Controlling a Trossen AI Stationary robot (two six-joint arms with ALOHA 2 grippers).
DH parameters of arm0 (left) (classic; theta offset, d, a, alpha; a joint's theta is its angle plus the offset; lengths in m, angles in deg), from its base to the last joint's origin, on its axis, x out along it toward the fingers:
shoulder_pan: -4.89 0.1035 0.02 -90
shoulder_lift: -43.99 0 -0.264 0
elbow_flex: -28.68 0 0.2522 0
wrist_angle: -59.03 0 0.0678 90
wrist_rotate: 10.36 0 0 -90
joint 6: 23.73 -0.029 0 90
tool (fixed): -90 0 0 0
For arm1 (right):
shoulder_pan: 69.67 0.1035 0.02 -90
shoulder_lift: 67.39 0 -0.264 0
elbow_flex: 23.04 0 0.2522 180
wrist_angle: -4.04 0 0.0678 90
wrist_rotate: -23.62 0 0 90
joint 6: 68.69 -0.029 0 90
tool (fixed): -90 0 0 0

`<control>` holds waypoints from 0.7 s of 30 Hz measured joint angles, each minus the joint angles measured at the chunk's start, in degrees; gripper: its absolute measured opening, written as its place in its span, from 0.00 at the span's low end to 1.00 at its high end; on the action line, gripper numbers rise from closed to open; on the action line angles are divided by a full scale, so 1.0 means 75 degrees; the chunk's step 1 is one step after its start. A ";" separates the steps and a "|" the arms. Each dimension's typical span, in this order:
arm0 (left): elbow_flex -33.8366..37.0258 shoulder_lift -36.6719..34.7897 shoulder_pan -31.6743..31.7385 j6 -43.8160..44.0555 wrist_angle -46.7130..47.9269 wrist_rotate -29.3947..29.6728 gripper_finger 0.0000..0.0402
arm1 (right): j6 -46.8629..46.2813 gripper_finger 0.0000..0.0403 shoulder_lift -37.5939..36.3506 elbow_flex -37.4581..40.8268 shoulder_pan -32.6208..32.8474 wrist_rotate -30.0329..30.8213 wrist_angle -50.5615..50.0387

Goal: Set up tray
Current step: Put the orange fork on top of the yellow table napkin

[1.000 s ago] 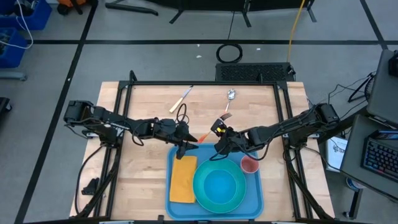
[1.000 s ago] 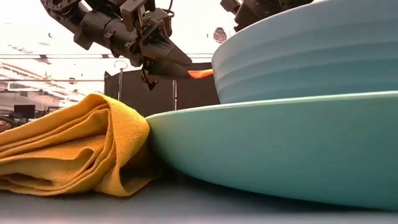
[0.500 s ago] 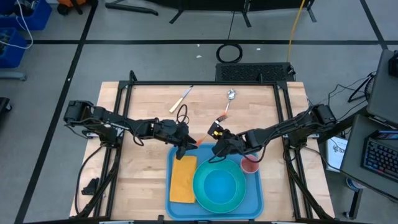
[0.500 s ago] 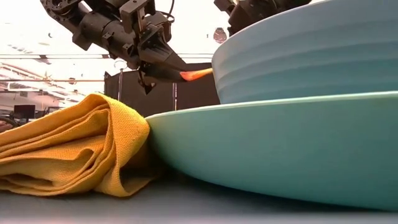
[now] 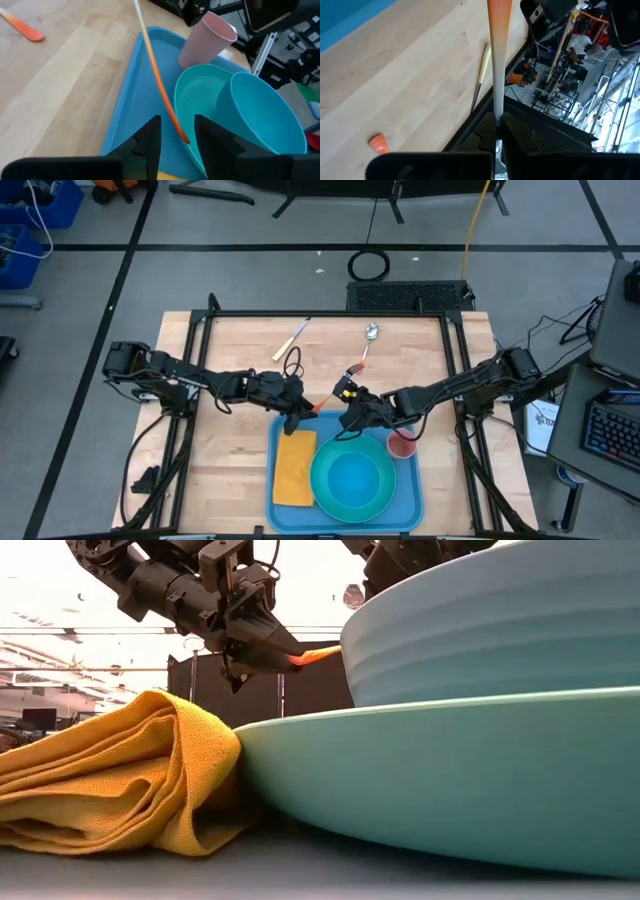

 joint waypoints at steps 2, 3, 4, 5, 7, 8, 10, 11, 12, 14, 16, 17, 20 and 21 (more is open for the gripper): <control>0.0000 0.0000 0.0005 0.0036 -0.0001 0.0019 0.30 | 0.0029 0.00 0.0000 0.0000 0.0000 -0.0004 0.0012; 0.0000 0.0000 0.0005 0.0038 0.0001 0.0013 0.30 | 0.0062 0.00 0.0000 0.0000 0.0000 0.0004 0.0036; 0.0000 0.0000 0.0005 0.0038 0.0007 0.0011 0.30 | 0.0073 0.00 0.0000 0.0000 0.0000 0.0008 0.0085; 0.0000 0.0000 0.0005 0.0046 0.0029 0.0011 0.30 | 0.0082 0.00 0.0000 0.0000 0.0000 0.0004 0.0148; 0.0000 0.0000 0.0002 0.0106 0.0116 0.0009 0.30 | 0.0157 0.00 0.0000 0.0000 0.0012 -0.0005 0.0243; 0.0000 0.0000 0.0002 0.0120 0.0141 0.0009 0.30 | 0.0213 0.00 0.0000 0.0000 0.0033 0.0001 0.0270; 0.0000 0.0000 0.0002 0.0208 0.0141 0.0008 0.30 | 0.0265 0.00 0.0003 0.0000 0.0047 -0.0011 0.0274; 0.0000 0.0000 0.0002 0.0234 0.0138 0.0007 0.29 | 0.0268 0.00 0.0000 0.0000 0.0050 -0.0022 0.0274; 0.0000 0.0000 0.0002 0.0236 0.0139 0.0009 0.29 | 0.0268 0.00 0.0000 0.0000 0.0050 -0.0026 0.0274; 0.0000 0.0003 0.0002 0.0259 0.0139 0.0011 0.25 | 0.0265 0.00 0.0000 0.0000 0.0047 -0.0023 0.0268; 0.0000 0.0000 0.0002 0.0238 0.0133 0.0009 0.20 | 0.0265 0.00 0.0002 0.0000 0.0047 -0.0024 0.0267; 0.0000 0.0002 0.0001 0.0223 0.0128 0.0020 0.17 | 0.0262 0.00 0.0000 0.0000 0.0047 -0.0036 0.0252; 0.0008 0.0006 0.0008 0.0275 0.0199 0.0114 0.08 | 0.0164 0.00 0.0000 0.0000 0.0047 -0.0205 0.0191; 0.0018 0.0016 0.0012 0.0306 0.0255 0.0157 0.05 | 0.0166 0.00 -0.0004 0.0000 0.0050 -0.0221 0.0164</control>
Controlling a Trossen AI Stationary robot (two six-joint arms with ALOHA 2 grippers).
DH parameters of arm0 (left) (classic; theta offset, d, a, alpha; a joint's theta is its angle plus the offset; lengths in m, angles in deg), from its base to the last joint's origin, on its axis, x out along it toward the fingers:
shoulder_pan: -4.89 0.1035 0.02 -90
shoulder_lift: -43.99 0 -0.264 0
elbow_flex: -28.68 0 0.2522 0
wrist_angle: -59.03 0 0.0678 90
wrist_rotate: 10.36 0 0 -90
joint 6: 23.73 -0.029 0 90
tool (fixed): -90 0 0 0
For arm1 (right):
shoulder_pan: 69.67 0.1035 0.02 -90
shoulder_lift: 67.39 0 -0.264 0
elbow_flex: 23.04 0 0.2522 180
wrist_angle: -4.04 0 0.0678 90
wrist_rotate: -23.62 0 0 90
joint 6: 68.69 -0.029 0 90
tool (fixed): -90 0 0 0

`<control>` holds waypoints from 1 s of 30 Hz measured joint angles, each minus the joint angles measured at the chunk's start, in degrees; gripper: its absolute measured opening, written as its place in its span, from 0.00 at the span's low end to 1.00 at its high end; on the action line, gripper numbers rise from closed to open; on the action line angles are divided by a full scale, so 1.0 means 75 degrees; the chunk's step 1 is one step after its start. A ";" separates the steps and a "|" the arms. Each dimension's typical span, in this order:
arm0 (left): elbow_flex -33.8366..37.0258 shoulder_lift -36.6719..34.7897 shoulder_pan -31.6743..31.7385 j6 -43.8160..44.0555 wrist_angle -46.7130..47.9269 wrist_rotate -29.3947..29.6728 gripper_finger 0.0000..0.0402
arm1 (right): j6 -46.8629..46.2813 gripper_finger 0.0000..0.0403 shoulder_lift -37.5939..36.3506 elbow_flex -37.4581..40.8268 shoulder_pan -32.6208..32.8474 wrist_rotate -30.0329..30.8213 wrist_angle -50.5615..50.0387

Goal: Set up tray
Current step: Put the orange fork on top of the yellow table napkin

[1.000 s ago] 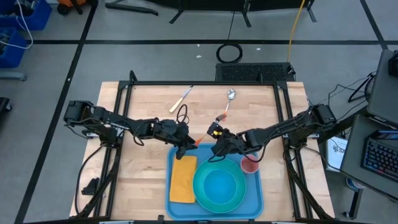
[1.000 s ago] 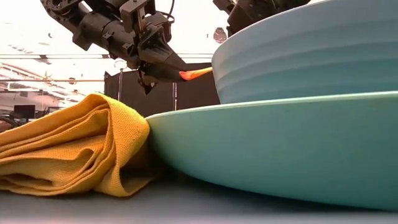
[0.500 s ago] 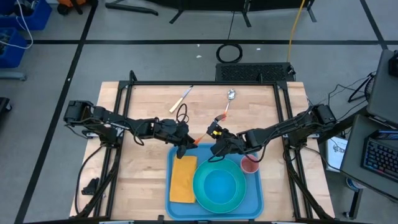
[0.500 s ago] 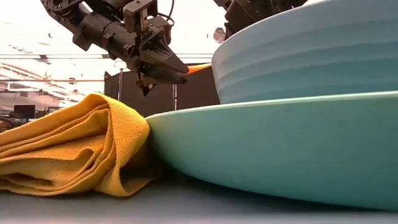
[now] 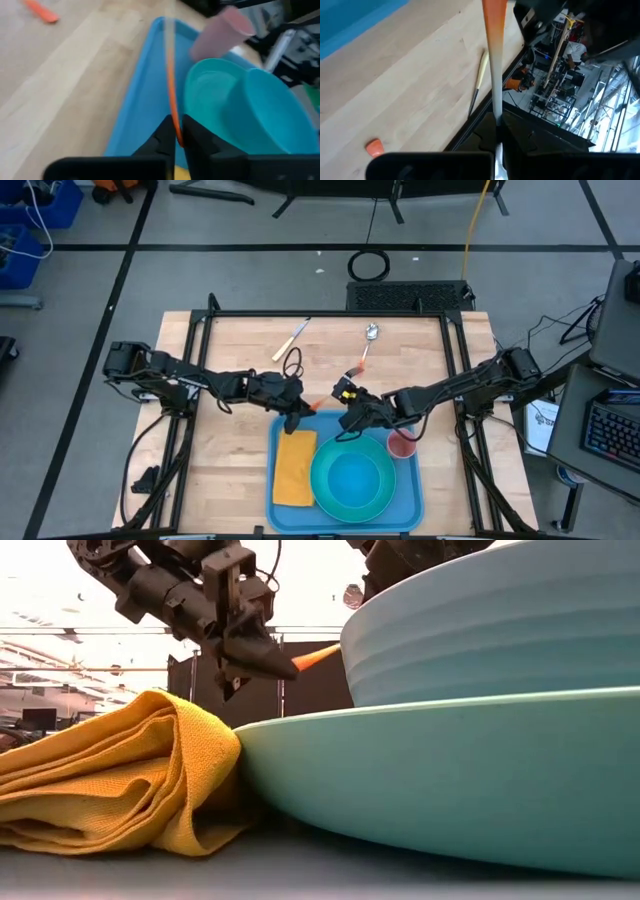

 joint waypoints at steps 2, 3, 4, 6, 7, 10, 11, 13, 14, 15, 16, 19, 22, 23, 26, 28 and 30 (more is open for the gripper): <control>0.0011 0.0011 0.0019 0.0043 0.0080 0.0072 0.03 | 0.0006 0.00 -0.0002 0.0000 0.0022 -0.0011 -0.0008; 0.0011 0.0011 0.0011 0.0047 0.0082 0.0142 0.03 | 0.0006 0.00 -0.0002 0.0000 0.0028 -0.0029 -0.0005; 0.0011 0.0011 -0.0001 0.0045 0.0087 0.0218 0.03 | 0.0006 0.00 -0.0002 0.0000 0.0041 -0.0056 -0.0002; 0.0011 0.0011 -0.0001 0.0020 0.0107 0.0261 0.05 | -0.0001 0.00 -0.0002 0.0000 0.0082 -0.0107 -0.0007; 0.0011 0.0011 -0.0001 0.0012 0.0111 0.0264 0.05 | -0.0021 0.00 -0.0002 0.0000 0.0096 -0.0146 -0.0007; 0.0011 0.0011 -0.0001 -0.0060 0.0140 0.0251 0.02 | -0.0029 0.00 -0.0002 0.0000 0.0141 -0.0144 -0.0007; 0.0011 0.0011 -0.0001 -0.0086 0.0146 0.0246 0.02 | -0.0029 0.00 -0.0004 0.0002 0.0145 -0.0133 -0.0011; 0.0011 0.0011 -0.0001 -0.0065 0.0141 0.0250 0.02 | -0.0030 0.00 -0.0003 0.0003 0.0139 -0.0131 -0.0010; 0.0011 0.0011 0.0001 -0.0006 0.0132 0.0251 0.02 | -0.0047 0.00 -0.0002 0.0003 0.0137 -0.0134 -0.0010; 0.0011 0.0011 0.0002 0.0077 0.0131 0.0241 0.02 | -0.0096 0.00 -0.0004 0.0003 0.0137 -0.0136 -0.0009; 0.0011 0.0011 -0.0001 0.0167 0.0134 0.0228 0.02 | -0.0157 0.01 -0.0005 0.0003 0.0137 -0.0137 -0.0007; 0.0011 0.0010 -0.0002 0.0181 0.0130 0.0234 0.02 | -0.0207 0.04 -0.0002 0.0003 0.0137 -0.0135 0.0039; 0.0011 0.0008 -0.0025 0.0179 0.0079 0.0292 0.02 | -0.0236 0.06 -0.0002 0.0003 0.0137 -0.0124 0.0109; 0.0009 0.0005 -0.0025 0.0162 0.0054 0.0306 0.02 | -0.0233 0.06 -0.0002 0.0003 0.0137 -0.0141 0.0120; 0.0003 0.0002 -0.0030 0.0126 0.0044 0.0316 0.02 | -0.0230 0.06 -0.0002 0.0003 0.0137 -0.0149 0.0144; 0.0000 -0.0001 -0.0032 0.0126 0.0012 0.0318 0.02 | -0.0232 0.06 -0.0002 0.0003 0.0137 -0.0146 0.0145; -0.0002 -0.0001 -0.0053 0.0120 -0.0039 0.0336 0.02 | -0.0254 0.07 -0.0002 0.0003 0.0137 -0.0120 0.0156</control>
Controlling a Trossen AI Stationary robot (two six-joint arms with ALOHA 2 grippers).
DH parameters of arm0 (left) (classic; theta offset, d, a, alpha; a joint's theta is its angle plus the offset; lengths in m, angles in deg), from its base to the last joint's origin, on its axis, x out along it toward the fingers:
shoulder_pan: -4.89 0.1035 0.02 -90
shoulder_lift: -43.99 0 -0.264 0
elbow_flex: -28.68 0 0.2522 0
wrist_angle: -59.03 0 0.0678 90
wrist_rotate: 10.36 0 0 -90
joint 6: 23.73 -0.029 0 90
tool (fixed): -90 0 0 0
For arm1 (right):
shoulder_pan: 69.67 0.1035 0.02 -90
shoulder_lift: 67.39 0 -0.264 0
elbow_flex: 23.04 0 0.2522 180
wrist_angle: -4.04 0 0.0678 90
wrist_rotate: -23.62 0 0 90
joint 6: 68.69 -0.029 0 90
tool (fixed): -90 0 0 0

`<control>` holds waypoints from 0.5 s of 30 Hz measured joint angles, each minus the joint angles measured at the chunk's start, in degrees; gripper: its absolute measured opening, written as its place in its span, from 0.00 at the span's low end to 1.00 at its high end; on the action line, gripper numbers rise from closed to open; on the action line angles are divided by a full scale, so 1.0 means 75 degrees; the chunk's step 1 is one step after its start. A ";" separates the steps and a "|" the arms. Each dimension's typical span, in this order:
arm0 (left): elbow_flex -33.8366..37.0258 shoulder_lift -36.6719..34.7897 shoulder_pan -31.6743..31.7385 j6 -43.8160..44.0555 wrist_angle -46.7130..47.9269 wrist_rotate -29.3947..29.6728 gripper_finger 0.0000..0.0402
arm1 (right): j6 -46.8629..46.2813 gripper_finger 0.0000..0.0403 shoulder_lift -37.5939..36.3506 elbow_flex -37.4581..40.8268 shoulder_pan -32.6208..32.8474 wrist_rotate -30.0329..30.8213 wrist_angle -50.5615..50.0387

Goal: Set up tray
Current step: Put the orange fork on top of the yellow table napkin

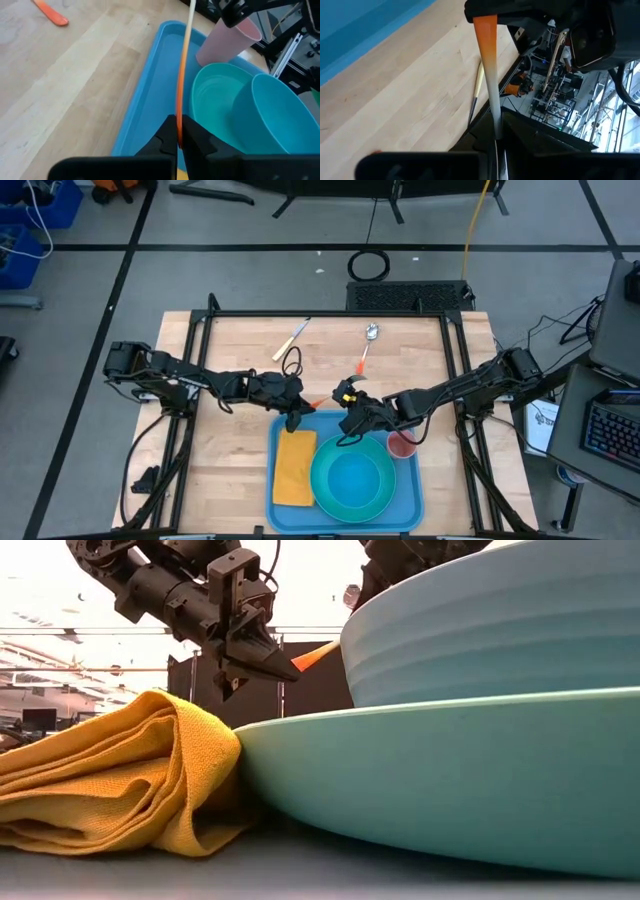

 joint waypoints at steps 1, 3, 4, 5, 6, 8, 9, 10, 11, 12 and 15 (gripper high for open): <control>-0.0003 0.0000 -0.0014 -0.0020 -0.0030 0.0023 0.02 | 0.0003 0.07 0.0000 0.0000 0.0000 0.0084 0.0009; -0.0017 -0.0003 -0.0036 -0.0029 -0.0090 0.0044 0.02 | 0.0029 0.08 0.0000 0.0000 0.0006 0.0171 0.0026; -0.0025 -0.0006 -0.0047 -0.0064 -0.0150 0.0035 0.02 | 0.0021 0.09 0.0001 0.0000 0.0003 0.0178 0.0055; -0.0042 -0.0008 -0.0072 -0.0084 -0.0218 0.0034 0.02 | 0.0000 0.10 0.0006 0.0000 -0.0002 0.0186 0.0066; -0.0048 -0.0019 -0.0091 -0.0118 -0.0252 0.0028 0.02 | -0.0003 0.11 0.0006 0.0000 -0.0003 0.0207 0.0066; -0.0048 -0.0026 -0.0114 -0.0148 -0.0254 0.0034 0.02 | -0.0010 0.15 0.0006 0.0000 -0.0003 0.0209 0.0044; -0.0047 -0.0026 -0.0114 -0.0163 -0.0250 0.0027 0.02 | -0.0034 0.17 0.0006 0.0000 -0.0003 0.0204 0.0024; -0.0048 -0.0026 -0.0112 -0.0172 -0.0254 0.0023 0.02 | -0.0062 0.19 0.0006 0.0000 -0.0003 0.0180 0.0012; -0.0048 -0.0026 -0.0112 -0.0186 -0.0276 0.0023 0.02 | -0.0100 0.21 0.0006 0.0000 -0.0009 0.0139 0.0012; -0.0045 -0.0026 -0.0119 -0.0207 -0.0318 0.0026 0.02 | -0.0127 0.24 0.0006 0.0000 -0.0023 0.0112 0.0012; -0.0045 -0.0026 -0.0132 -0.0225 -0.0368 0.0035 0.02 | -0.0157 0.33 0.0006 0.0000 -0.0044 0.0114 0.0011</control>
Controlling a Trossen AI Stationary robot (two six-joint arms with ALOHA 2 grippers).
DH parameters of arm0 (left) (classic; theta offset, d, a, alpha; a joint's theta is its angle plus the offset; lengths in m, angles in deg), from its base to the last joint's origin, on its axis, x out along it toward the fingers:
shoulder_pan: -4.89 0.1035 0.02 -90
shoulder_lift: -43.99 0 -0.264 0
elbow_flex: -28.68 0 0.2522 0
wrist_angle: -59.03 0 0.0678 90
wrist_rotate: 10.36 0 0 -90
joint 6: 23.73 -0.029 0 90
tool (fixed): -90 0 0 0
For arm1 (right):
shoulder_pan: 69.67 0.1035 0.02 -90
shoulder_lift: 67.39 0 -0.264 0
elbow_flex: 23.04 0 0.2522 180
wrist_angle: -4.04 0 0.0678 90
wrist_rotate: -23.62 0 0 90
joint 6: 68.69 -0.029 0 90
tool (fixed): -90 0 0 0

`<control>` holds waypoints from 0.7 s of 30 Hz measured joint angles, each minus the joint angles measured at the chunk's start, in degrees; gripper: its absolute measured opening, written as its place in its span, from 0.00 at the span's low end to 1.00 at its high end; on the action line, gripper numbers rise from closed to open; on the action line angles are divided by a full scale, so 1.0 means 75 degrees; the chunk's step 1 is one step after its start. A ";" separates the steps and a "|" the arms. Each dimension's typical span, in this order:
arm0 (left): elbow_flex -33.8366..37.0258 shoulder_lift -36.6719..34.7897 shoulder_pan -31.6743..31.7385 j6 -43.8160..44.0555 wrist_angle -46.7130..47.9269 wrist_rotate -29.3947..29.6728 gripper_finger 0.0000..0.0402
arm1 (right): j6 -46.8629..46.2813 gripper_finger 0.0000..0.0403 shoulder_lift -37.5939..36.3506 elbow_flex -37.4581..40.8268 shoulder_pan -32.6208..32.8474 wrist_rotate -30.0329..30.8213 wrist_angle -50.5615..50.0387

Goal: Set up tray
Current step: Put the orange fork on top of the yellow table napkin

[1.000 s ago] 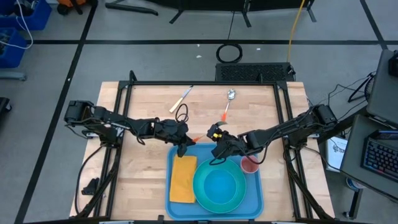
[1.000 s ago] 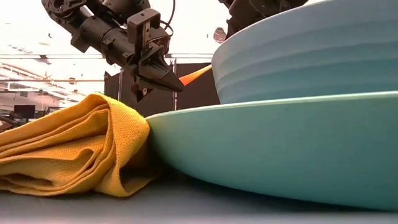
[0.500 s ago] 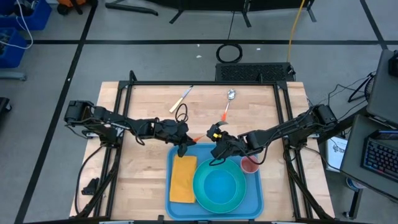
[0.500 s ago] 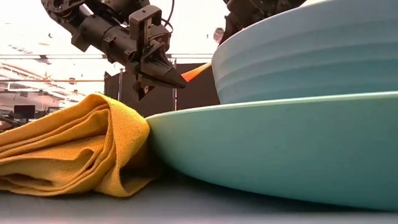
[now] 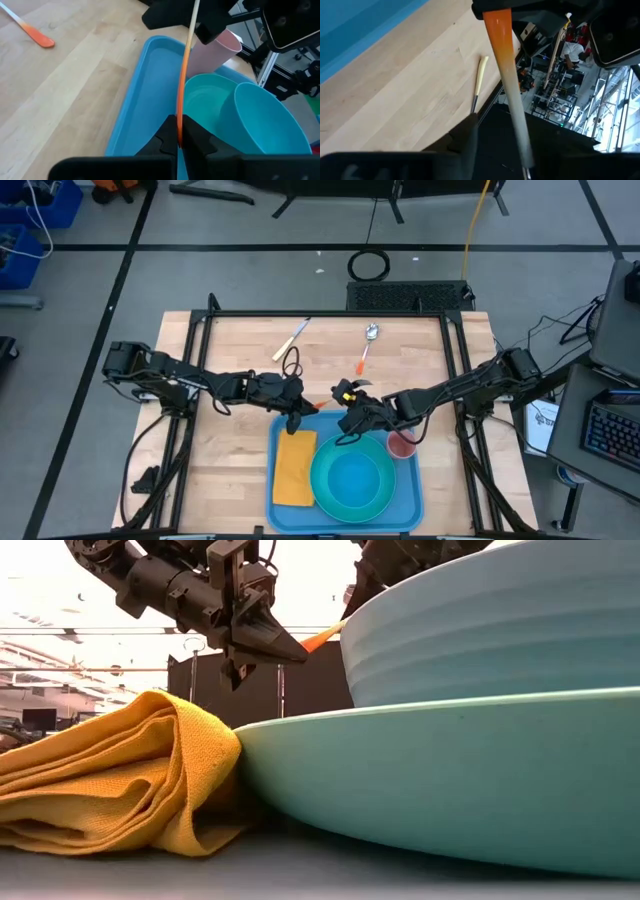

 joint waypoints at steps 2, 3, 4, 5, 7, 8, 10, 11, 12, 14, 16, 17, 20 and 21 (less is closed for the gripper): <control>0.0000 0.0000 0.0000 0.0001 -0.0001 0.0020 0.02 | -0.0017 0.39 0.0000 0.0000 0.0000 -0.0003 -0.0008; 0.0000 0.0000 -0.0003 0.0002 -0.0007 0.0037 0.02 | -0.0015 0.41 0.0000 0.0000 0.0000 -0.0003 -0.0008; 0.0002 0.0000 -0.0003 -0.0003 -0.0027 0.0025 0.02 | -0.0015 0.44 0.0000 0.0000 0.0000 -0.0003 -0.0005; 0.0006 0.0000 -0.0003 -0.0002 -0.0077 -0.0028 0.02 | -0.0024 0.46 0.0000 0.0000 0.0000 -0.0003 -0.0007; 0.0007 0.0000 -0.0014 0.0003 -0.0163 -0.0100 0.02 | -0.0087 0.50 0.0000 0.0000 -0.0013 -0.0003 0.0001; 0.0009 0.0000 -0.0036 0.0002 -0.0173 -0.0091 0.02 | -0.0163 0.52 -0.0002 0.0000 -0.0021 0.0000 0.0004; 0.0015 0.0000 -0.0050 -0.0035 -0.0149 -0.0117 0.02 | -0.0383 0.55 -0.0003 0.0000 -0.0059 0.0027 0.0056; 0.0015 0.0000 -0.0050 -0.0024 -0.0150 -0.0102 0.02 | -0.0449 0.57 -0.0003 0.0000 -0.0078 0.0040 0.0060; 0.0015 0.0000 -0.0050 -0.0014 -0.0152 -0.0093 0.02 | -0.0449 0.58 -0.0003 0.0000 -0.0096 0.0047 0.0060; 0.0015 0.0001 -0.0047 -0.0033 -0.0148 -0.0090 0.02 | -0.0411 0.60 -0.0003 0.0000 -0.0105 0.0032 0.0060; 0.0017 0.0003 -0.0050 -0.0037 -0.0146 -0.0038 0.02 | -0.0408 0.62 -0.0003 0.0003 -0.0106 0.0026 0.0099; 0.0017 0.0003 -0.0050 -0.0036 -0.0145 -0.0041 0.02 | -0.0397 0.63 -0.0003 0.0003 -0.0105 0.0024 0.0156; 0.0020 0.0003 -0.0037 0.0069 -0.0108 0.0024 0.02 | -0.0231 0.66 -0.0006 0.0003 -0.0075 0.0026 0.0406; 0.0020 0.0006 -0.0024 0.0082 -0.0089 0.0032 0.02 | -0.0164 0.66 -0.0006 0.0003 -0.0042 0.0027 0.0496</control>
